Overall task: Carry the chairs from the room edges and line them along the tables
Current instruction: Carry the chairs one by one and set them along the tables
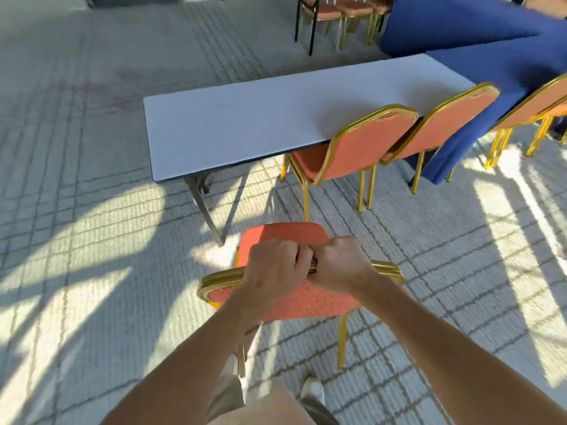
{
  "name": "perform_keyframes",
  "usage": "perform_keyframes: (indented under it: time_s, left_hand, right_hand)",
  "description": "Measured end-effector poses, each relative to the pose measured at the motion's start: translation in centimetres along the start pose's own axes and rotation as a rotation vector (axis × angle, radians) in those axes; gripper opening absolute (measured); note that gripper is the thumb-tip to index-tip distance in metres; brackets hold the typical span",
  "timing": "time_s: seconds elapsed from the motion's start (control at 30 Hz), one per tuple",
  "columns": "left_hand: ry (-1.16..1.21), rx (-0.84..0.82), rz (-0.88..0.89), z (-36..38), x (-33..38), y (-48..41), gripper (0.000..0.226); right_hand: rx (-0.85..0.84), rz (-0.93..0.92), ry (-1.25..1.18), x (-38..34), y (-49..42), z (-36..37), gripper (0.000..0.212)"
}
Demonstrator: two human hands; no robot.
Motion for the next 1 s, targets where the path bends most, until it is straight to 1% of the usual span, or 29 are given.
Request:
perform_keyframes:
  time_s: [0.07,0.13,0.17,0.23,0.27,0.33,0.37,0.43,0.5,0.57,0.6,0.73,0.8,0.87,0.9,0.97,1.0]
  left_hand:
    - [-0.098,0.025,-0.036,0.1,1.8,0.3,0.044]
    - [-0.100,-0.072,-0.151,0.7,2.4,0.5,0.046]
    - [-0.101,-0.142,-0.213,1.4,2.5,0.4,0.042]
    - [-0.206,-0.239,-0.255,2.1,2.3,0.5,0.037]
    - [-0.251,-0.247,-0.265,2.0,2.2,0.4,0.040]
    - [-0.282,-0.185,-0.279,1.4,1.7,0.0,0.053]
    - [-0.293,-0.183,-0.270,1.2,1.6,-0.4,0.054]
    - [-0.295,-0.196,-0.293,1.3,1.2,-1.2,0.039]
    - [-0.252,-0.132,-0.302,1.0,1.0,-1.7,0.029]
    - [-0.148,-0.121,-0.376,1.0,-0.1,-2.3,0.036]
    - [-0.107,-0.128,-0.383,0.9,-0.4,-2.7,0.040]
    - [-0.099,-0.067,-0.270,0.1,-1.2,-5.2,0.040]
    - [-0.088,-0.026,-0.279,-0.7,-2.4,-6.7,0.040]
    - [-0.129,-0.034,-0.275,-1.1,-3.9,-8.9,0.045]
    - [-0.131,-0.027,-0.263,-1.5,-4.6,-10.0,0.044]
    - [-0.146,-0.004,-0.254,-2.3,-5.9,-12.0,0.033]
    - [-0.192,0.002,-0.249,-2.7,-6.8,-13.7,0.030]
  right_hand:
    - [-0.093,-0.036,0.002,1.0,0.2,0.0,0.018]
    - [-0.166,-0.070,0.031,1.5,0.4,0.6,0.012]
    - [-0.203,-0.095,0.052,2.0,0.4,0.9,0.009]
    - [-0.255,-0.129,0.089,2.2,-0.2,1.6,0.014]
    - [-0.255,-0.125,0.089,2.3,-0.7,1.7,0.016]
    - [-0.240,-0.110,0.082,2.5,-1.4,1.8,0.018]
    - [-0.257,-0.083,0.086,2.7,-1.5,1.8,0.018]
    - [-0.316,-0.074,0.096,3.1,-2.6,1.7,0.017]
    - [-0.320,-0.070,0.089,3.3,-3.4,1.2,0.022]
    - [-0.335,-0.101,0.080,3.7,-4.5,1.5,0.027]
    - [-0.337,-0.108,0.069,3.9,-5.0,1.5,0.028]
    - [-0.254,-0.151,0.046,5.2,-7.6,1.4,0.030]
    - [-0.217,-0.168,0.041,5.9,-9.6,1.2,0.028]
    - [-0.222,-0.181,0.049,6.7,-12.3,1.3,0.027]
    - [-0.230,-0.184,0.051,7.0,-13.5,1.1,0.026]
    - [-0.249,-0.194,0.040,7.8,-15.9,0.8,0.024]
    - [-0.262,-0.201,0.045,8.4,-17.9,0.7,0.022]
Point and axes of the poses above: each hand's wrist, its own y-axis away from the middle knuckle, its own z-axis out of the palm, x = y × z, the point moved 4 cm from there along -y, towards the middle knuckle, and after that the axes turned 14 degrees about -x, right-handed, at the moved point
